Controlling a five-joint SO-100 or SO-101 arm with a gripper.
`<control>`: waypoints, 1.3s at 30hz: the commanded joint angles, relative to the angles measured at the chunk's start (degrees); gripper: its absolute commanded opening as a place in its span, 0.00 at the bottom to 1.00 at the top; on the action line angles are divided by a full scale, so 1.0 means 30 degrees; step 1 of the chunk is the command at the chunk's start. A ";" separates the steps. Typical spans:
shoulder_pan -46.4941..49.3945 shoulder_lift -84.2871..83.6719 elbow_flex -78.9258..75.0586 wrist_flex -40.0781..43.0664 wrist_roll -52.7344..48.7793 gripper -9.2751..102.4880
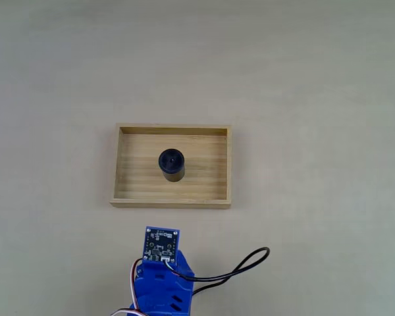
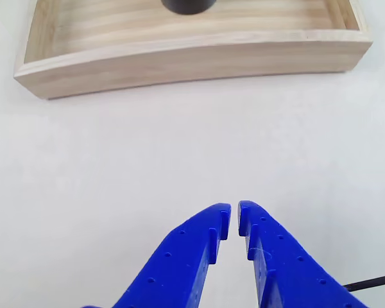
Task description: Place the black cylinder in the wooden box then return to rest.
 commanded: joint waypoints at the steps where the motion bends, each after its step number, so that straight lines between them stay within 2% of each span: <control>1: -0.0381 -0.0762 -0.0146 0.1406 -0.0293 0.08; 20: -0.0732 -0.3018 0.3779 0.2783 -0.0615 0.08; 23: -0.0908 -0.3018 0.3838 0.3545 -0.0586 0.08; 39: -0.1025 -0.3047 0.3838 0.3633 -0.0703 0.09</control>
